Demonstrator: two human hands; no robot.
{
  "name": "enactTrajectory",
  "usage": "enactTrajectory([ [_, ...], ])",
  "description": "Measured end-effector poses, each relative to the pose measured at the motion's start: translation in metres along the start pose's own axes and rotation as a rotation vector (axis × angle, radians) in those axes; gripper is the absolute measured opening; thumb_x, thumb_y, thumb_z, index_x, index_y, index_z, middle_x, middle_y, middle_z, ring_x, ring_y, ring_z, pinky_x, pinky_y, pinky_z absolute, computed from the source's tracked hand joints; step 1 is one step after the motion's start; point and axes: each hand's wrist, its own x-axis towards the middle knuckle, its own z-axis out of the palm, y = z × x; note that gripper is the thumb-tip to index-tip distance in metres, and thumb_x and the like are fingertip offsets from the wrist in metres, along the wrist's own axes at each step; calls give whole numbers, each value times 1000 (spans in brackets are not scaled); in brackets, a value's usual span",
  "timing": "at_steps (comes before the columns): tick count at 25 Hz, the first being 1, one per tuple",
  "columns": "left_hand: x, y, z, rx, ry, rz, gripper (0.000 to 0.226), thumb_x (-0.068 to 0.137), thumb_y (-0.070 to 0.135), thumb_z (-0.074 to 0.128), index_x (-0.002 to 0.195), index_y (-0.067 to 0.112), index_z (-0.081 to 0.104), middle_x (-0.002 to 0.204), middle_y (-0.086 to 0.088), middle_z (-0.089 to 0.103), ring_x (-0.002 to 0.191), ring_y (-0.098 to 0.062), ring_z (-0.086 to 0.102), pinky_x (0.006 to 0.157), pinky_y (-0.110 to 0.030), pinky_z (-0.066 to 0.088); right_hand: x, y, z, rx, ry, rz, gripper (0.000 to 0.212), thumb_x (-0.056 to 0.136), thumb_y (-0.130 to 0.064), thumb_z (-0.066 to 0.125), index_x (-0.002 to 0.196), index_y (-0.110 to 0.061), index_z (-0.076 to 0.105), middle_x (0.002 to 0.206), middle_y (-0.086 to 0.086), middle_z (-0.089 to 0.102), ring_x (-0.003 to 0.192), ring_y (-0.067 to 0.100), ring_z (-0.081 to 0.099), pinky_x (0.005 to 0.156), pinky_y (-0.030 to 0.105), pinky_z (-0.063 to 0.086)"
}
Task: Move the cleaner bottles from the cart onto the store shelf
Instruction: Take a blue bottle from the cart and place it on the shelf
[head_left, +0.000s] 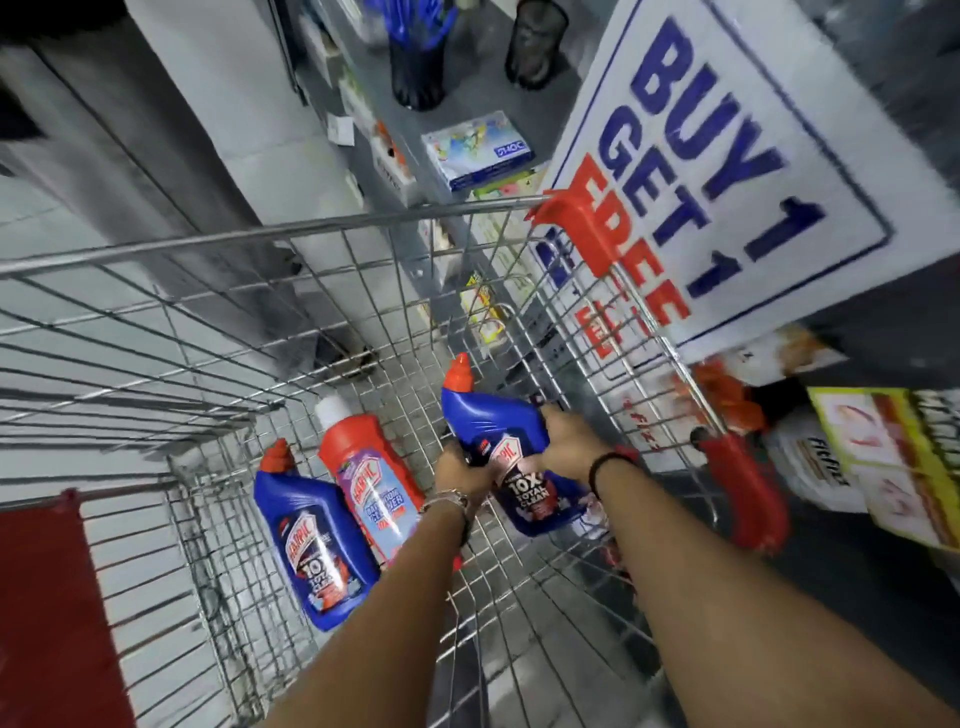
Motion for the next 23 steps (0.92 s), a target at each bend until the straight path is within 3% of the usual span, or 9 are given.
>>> enactTrajectory([
  [3, -44, 29, -12, -90, -31, 232, 44, 71, -17, 57, 112, -7, 42, 100, -18, 60, 65, -11, 58, 49, -9, 47, -54, -16, -29, 115, 126, -136, 58, 68, -8, 76, 117, -3, 43, 116, 14, 58, 110, 29, 54, 90, 31, 43],
  [7, -139, 90, -25, -88, -132, 639, 48, 63, 2, 70, 105, 9, 47, 83, 3, 57, 59, 14, 56, 57, -5, 48, -168, -29, -63, 340, 421, -397, 64, 65, -6, 77, 118, -7, 41, 117, 12, 59, 108, 28, 56, 95, 48, 46],
  [11, -259, 127, 5, -58, -300, 950, 47, 66, -9, 69, 106, 5, 50, 78, 17, 64, 65, 16, 58, 60, -3, 46, -297, 6, -88, 557, 664, -512, 48, 66, 1, 74, 89, -30, 45, 101, 12, 61, 96, 31, 61, 89, 55, 50],
  [13, -307, 134, 35, -36, -423, 1040, 45, 67, -12, 66, 96, 20, 52, 81, 16, 62, 66, 15, 58, 61, -2, 47, -348, 37, -95, 607, 775, -503, 50, 66, -1, 75, 85, -37, 46, 103, 15, 63, 98, 35, 61, 90, 56, 50],
  [16, -375, 130, 114, 87, -668, 1126, 48, 68, -5, 69, 88, 33, 47, 77, 22, 67, 69, 15, 59, 66, -4, 49, -433, 113, -102, 670, 1050, -415, 49, 65, -2, 76, 84, -36, 47, 99, 9, 64, 95, 31, 63, 88, 51, 51],
  [18, -413, 120, 171, 169, -816, 1154, 46, 65, 3, 70, 88, 35, 46, 86, 25, 62, 71, 15, 58, 69, -8, 50, -479, 165, -101, 694, 1222, -321, 47, 66, -1, 76, 84, -34, 47, 96, 8, 65, 90, 26, 64, 82, 43, 54],
  [21, -452, 89, 248, 266, -955, 1157, 42, 64, 6, 68, 91, 29, 45, 93, 12, 58, 72, 14, 57, 68, -4, 47, -521, 236, -86, 742, 1396, -199, 50, 66, 2, 74, 97, -28, 47, 95, 4, 64, 78, -3, 63, 72, 16, 53],
  [23, -461, 63, 285, 309, -978, 1127, 42, 70, -3, 67, 96, 22, 45, 95, 2, 58, 77, 2, 58, 68, -4, 48, -526, 275, -72, 782, 1427, -127, 48, 69, 3, 72, 101, -24, 48, 96, 5, 64, 75, -14, 61, 72, 16, 53],
])
